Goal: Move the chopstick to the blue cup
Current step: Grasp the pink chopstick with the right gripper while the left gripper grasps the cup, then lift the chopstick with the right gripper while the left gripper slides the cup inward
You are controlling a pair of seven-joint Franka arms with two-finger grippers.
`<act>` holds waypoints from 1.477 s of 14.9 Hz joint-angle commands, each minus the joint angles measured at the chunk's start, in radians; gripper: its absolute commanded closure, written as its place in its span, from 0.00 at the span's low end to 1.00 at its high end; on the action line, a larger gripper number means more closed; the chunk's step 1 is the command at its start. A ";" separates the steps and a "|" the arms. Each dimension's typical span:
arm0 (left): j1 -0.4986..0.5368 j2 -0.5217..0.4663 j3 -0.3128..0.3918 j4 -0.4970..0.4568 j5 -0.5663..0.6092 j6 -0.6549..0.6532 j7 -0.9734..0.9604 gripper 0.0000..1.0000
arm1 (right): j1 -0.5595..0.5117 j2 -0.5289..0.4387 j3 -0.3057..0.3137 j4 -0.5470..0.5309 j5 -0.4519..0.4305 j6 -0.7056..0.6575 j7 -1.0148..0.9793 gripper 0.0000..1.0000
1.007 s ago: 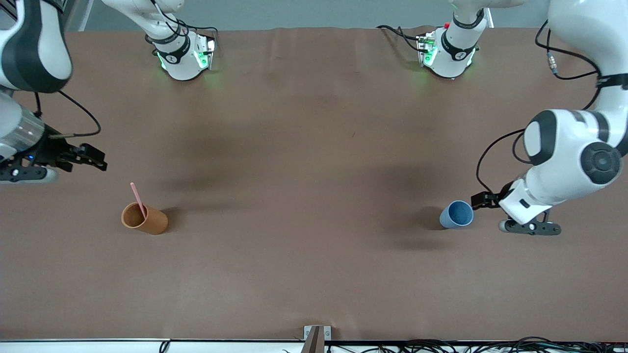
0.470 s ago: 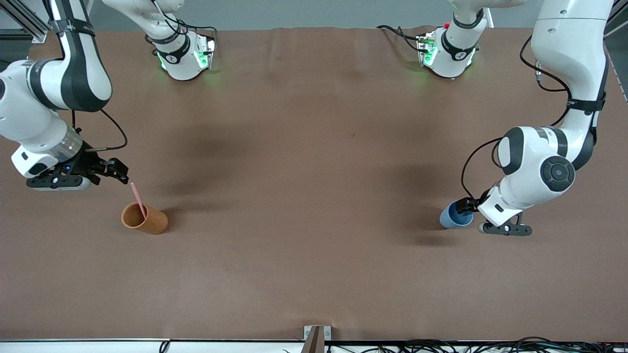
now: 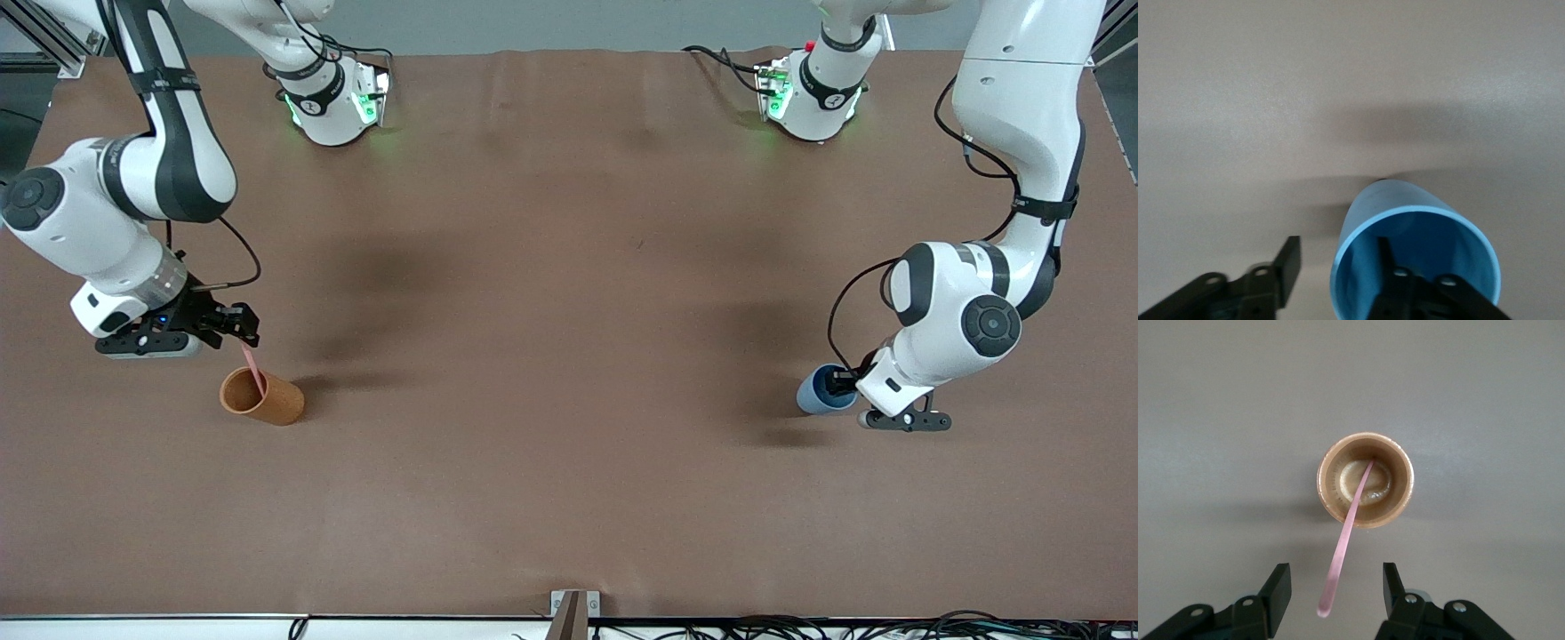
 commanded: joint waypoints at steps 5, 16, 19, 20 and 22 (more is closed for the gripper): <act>-0.020 -0.044 -0.012 0.028 0.014 -0.020 -0.014 1.00 | -0.004 -0.023 -0.001 -0.030 0.025 0.005 -0.008 0.58; -0.236 -0.024 -0.254 0.201 0.138 -0.131 -0.822 0.99 | -0.006 -0.026 0.001 -0.022 0.025 -0.019 0.003 0.79; -0.336 0.042 -0.254 0.267 0.138 -0.132 -0.948 0.99 | -0.007 -0.028 0.001 -0.022 0.025 -0.021 0.003 0.84; -0.362 0.066 -0.254 0.292 0.138 -0.132 -0.972 0.99 | -0.007 -0.028 0.001 -0.021 0.025 -0.022 0.004 0.89; -0.388 0.101 -0.253 0.307 0.144 -0.131 -0.994 0.99 | -0.009 -0.029 -0.001 -0.013 0.025 -0.025 0.004 0.94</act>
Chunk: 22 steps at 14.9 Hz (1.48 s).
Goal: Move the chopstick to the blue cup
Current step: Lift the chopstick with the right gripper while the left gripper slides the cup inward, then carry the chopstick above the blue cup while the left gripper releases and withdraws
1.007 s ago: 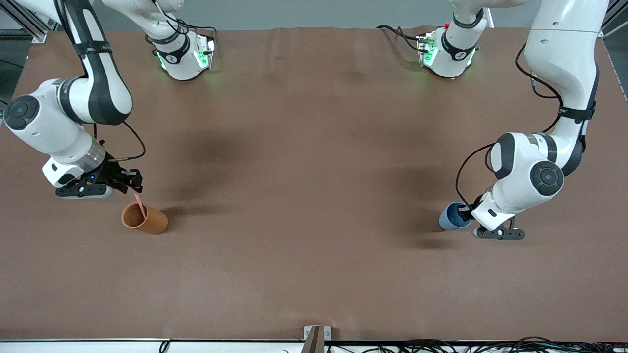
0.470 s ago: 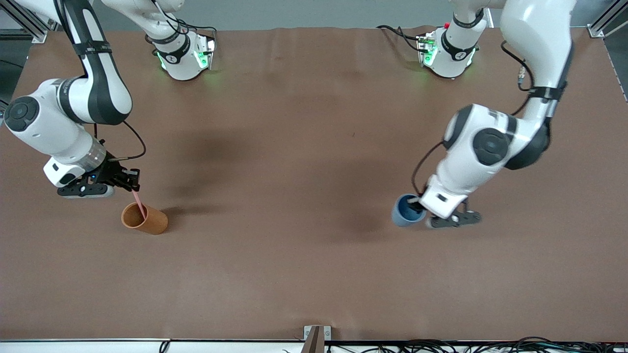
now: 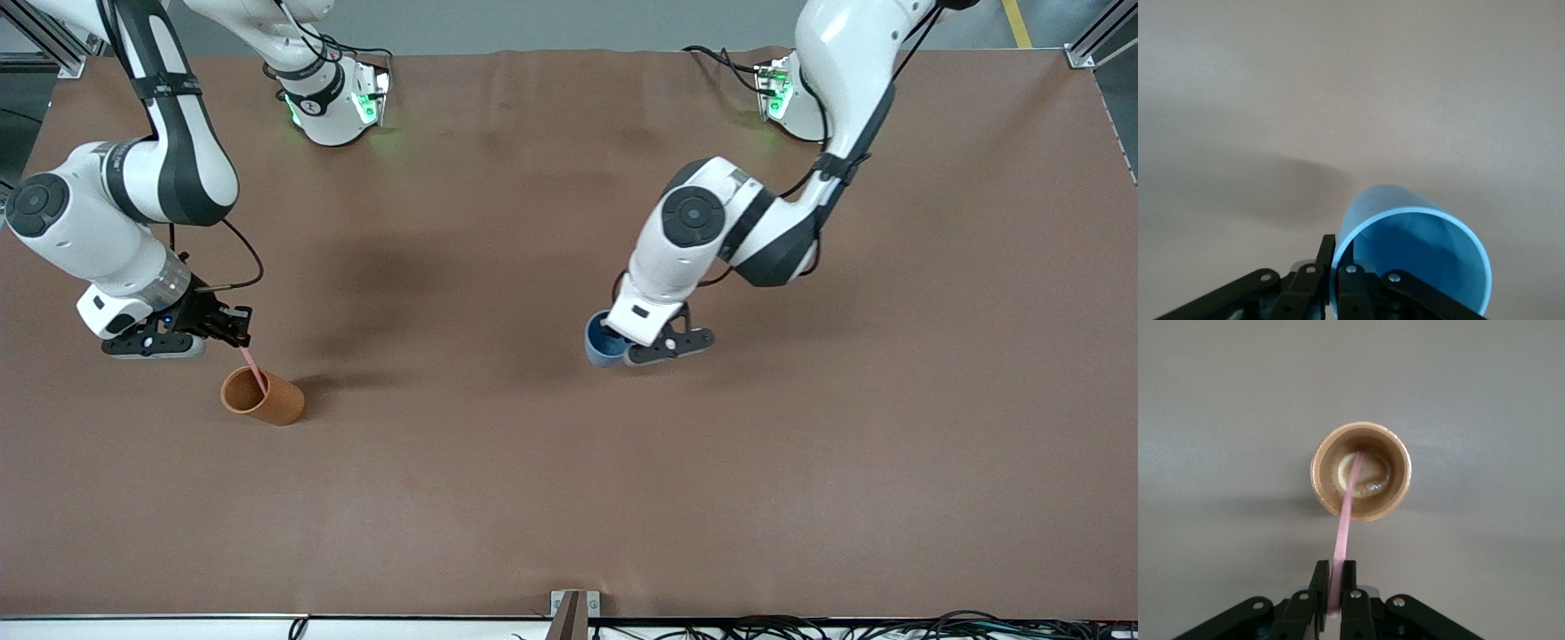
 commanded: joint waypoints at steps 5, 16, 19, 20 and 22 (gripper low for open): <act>-0.017 0.123 -0.031 0.061 0.197 -0.014 -0.163 0.99 | -0.022 -0.028 0.000 0.165 0.022 -0.259 -0.003 0.96; -0.005 0.120 -0.039 0.064 0.190 0.003 -0.156 0.01 | 0.126 0.016 0.006 0.761 -0.065 -0.903 0.298 0.97; 0.038 0.030 -0.050 0.060 0.190 -0.091 -0.134 0.00 | 0.247 0.049 0.006 0.821 -0.062 -0.907 0.472 0.97; 0.064 -0.017 -0.062 0.060 0.188 -0.134 -0.095 0.00 | 0.293 0.064 0.007 0.844 -0.061 -0.915 0.530 0.97; 0.116 -0.116 -0.065 0.061 0.136 -0.216 0.007 0.00 | 0.399 0.099 0.007 0.896 -0.055 -0.916 0.671 0.97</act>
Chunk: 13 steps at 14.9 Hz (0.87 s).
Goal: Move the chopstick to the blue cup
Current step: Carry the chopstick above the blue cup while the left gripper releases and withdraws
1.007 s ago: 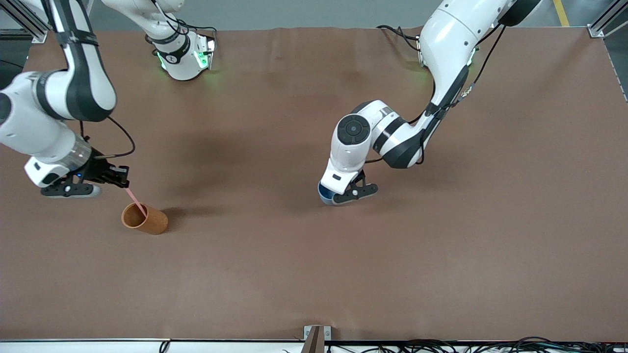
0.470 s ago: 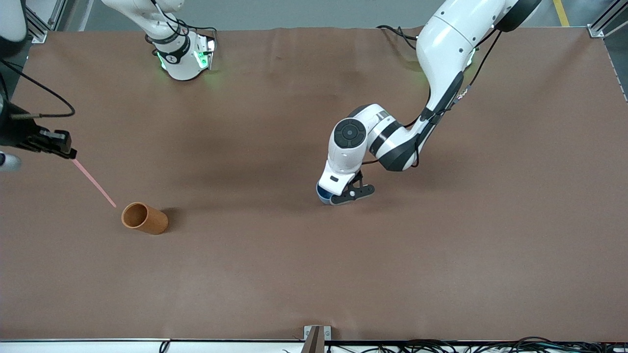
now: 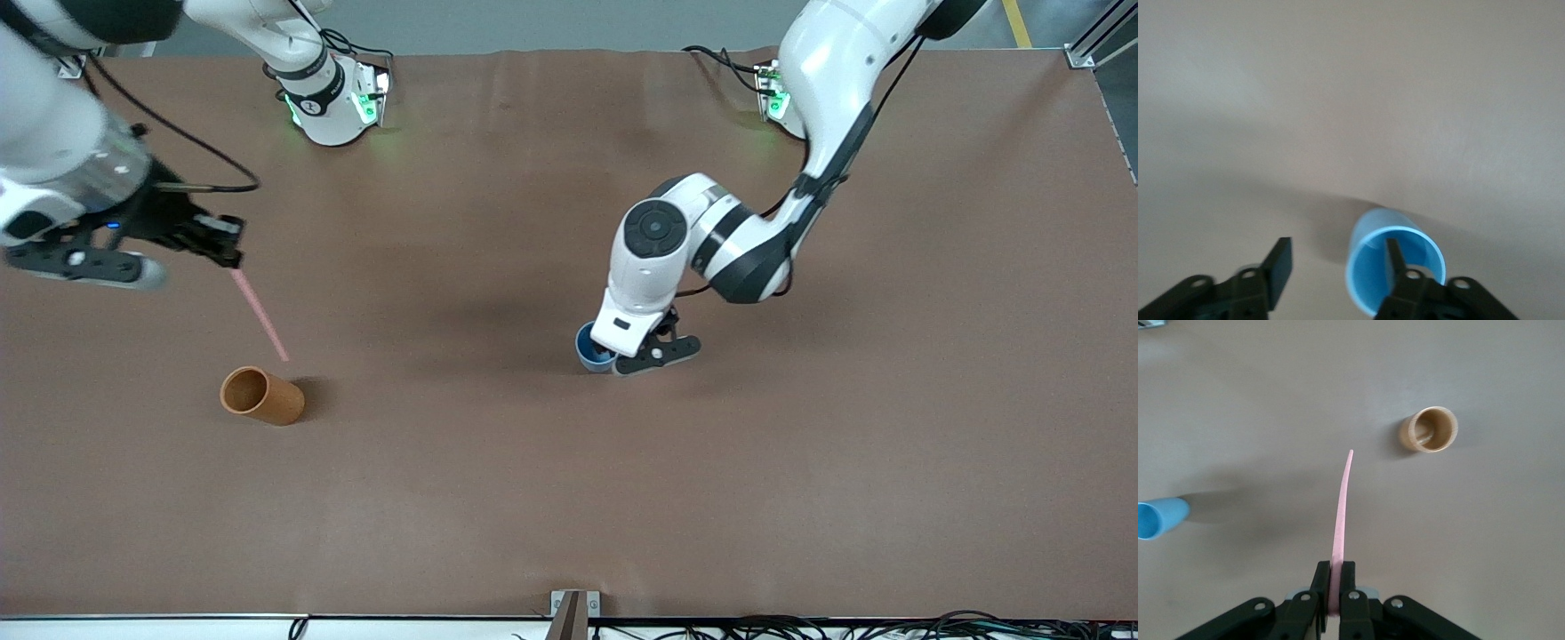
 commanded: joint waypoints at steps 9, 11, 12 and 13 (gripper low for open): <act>0.150 -0.431 0.296 -0.027 -0.299 -0.346 0.842 0.00 | 0.447 0.307 -0.006 0.274 -0.004 0.115 0.530 0.98; 0.209 -0.479 0.303 -0.028 -0.298 -0.408 0.995 0.00 | 0.478 0.338 -0.006 0.273 -0.005 0.140 0.536 0.97; 0.226 -0.502 0.304 -0.024 -0.292 -0.436 1.063 0.00 | 0.492 0.355 -0.008 0.273 -0.005 0.158 0.545 0.97; 0.243 -0.531 0.303 -0.023 -0.293 -0.465 1.113 0.00 | 0.504 0.373 -0.008 0.273 -0.007 0.187 0.556 0.97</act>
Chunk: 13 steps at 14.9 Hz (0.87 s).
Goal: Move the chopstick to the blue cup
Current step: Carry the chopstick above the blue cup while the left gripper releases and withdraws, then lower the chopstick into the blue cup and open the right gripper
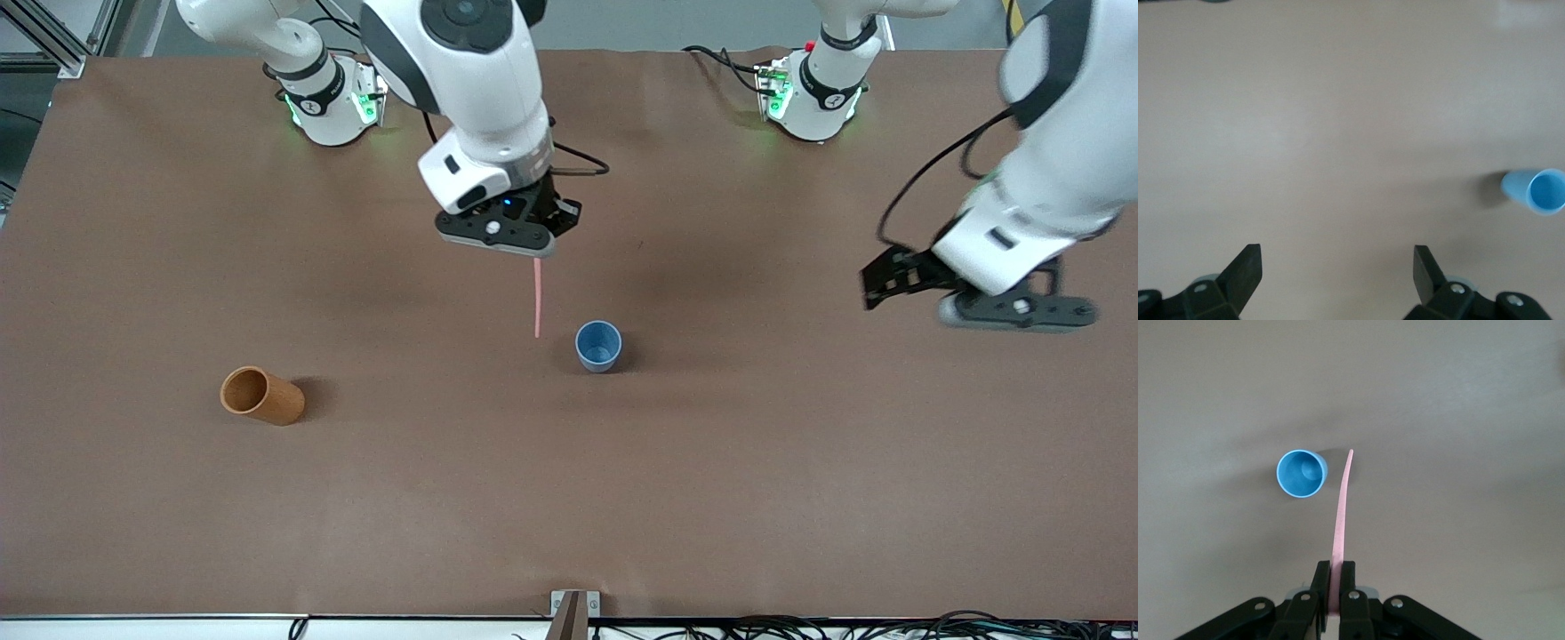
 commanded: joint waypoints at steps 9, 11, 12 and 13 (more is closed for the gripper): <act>0.025 -0.129 -0.008 0.010 -0.019 -0.198 0.070 0.00 | 0.080 0.106 -0.009 0.035 -0.004 0.084 0.112 0.97; 0.027 -0.123 -0.006 0.012 -0.018 -0.197 0.073 0.00 | 0.088 0.115 -0.009 0.035 -0.005 0.086 0.112 0.97; 0.027 -0.122 -0.006 0.012 -0.018 -0.197 0.073 0.00 | 0.091 0.123 -0.009 0.035 -0.005 0.095 0.112 0.97; 0.028 -0.122 -0.005 0.015 -0.019 -0.197 0.073 0.00 | 0.091 0.131 -0.009 0.032 -0.005 0.127 0.113 0.96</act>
